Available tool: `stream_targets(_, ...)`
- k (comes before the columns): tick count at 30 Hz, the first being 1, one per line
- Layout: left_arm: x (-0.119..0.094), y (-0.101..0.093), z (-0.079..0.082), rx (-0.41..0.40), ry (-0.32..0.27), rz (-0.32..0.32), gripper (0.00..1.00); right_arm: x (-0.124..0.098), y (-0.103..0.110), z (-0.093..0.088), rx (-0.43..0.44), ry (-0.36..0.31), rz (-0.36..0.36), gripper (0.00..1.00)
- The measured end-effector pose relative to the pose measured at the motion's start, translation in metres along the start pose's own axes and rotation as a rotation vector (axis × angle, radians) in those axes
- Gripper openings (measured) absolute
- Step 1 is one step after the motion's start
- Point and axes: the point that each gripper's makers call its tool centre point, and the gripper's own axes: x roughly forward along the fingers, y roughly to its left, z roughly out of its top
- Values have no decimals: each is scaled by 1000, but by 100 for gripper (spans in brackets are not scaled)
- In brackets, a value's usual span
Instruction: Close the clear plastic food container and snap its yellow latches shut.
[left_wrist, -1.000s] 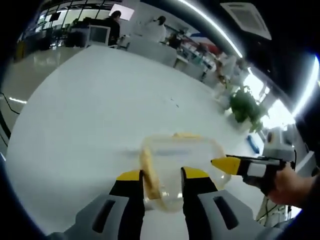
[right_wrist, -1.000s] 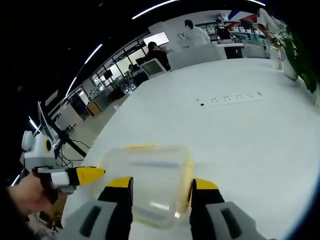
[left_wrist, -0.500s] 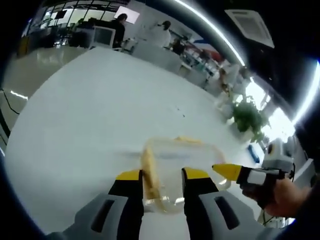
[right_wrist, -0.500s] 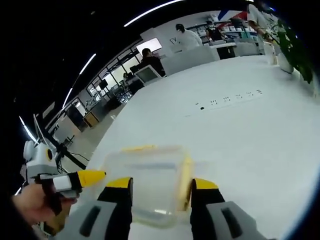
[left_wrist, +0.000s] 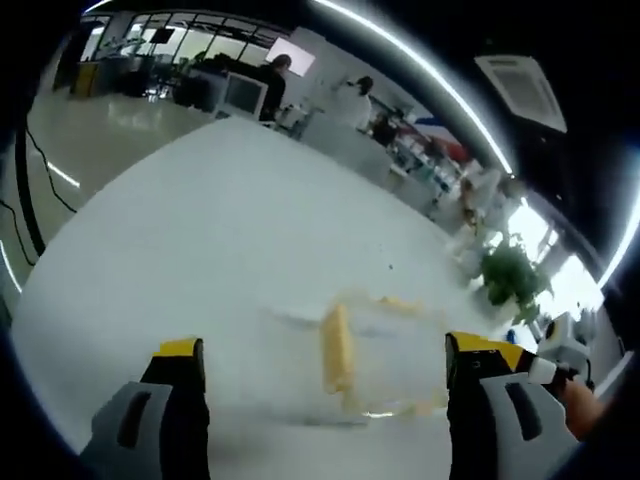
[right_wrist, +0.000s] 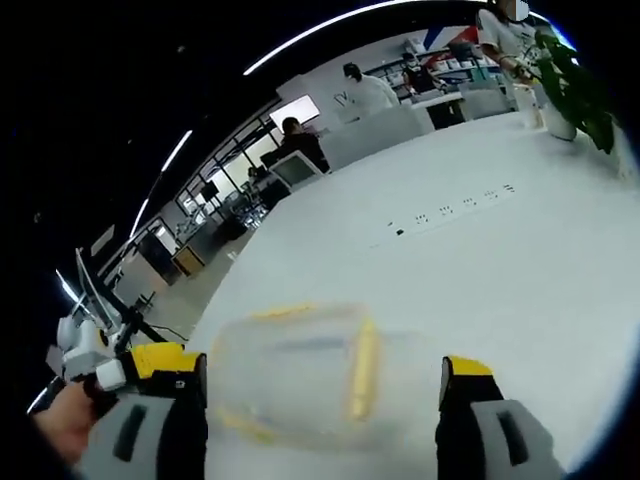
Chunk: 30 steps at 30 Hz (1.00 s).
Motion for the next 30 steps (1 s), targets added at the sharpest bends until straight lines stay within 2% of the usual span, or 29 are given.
stream_targets(3, -9, 5, -9, -3, 13, 8, 99, -5, 3, -4, -24, 13, 4, 100)
stream_targets(7, -24, 2, -8, -34, -3, 6, 99, -13, 11, -8, -64, 33, 28, 100)
stream_targets(9, -31, -3, -4, -9, -20, 3, 99, -21, 15, -6, -83, 32, 30, 100)
stream_targets(19, -78, -27, -12, 110, -11, -7, 99, -63, 42, 6, -160, 12, 77, 100)
stream_targets(25, -122, -44, -21, 196, -12, -3, 99, -102, 55, 9, -177, -13, 108, 100)
stream_targets(30, -151, -53, -27, 217, -29, -6, 99, -130, 60, 6, -228, -27, 112, 100)
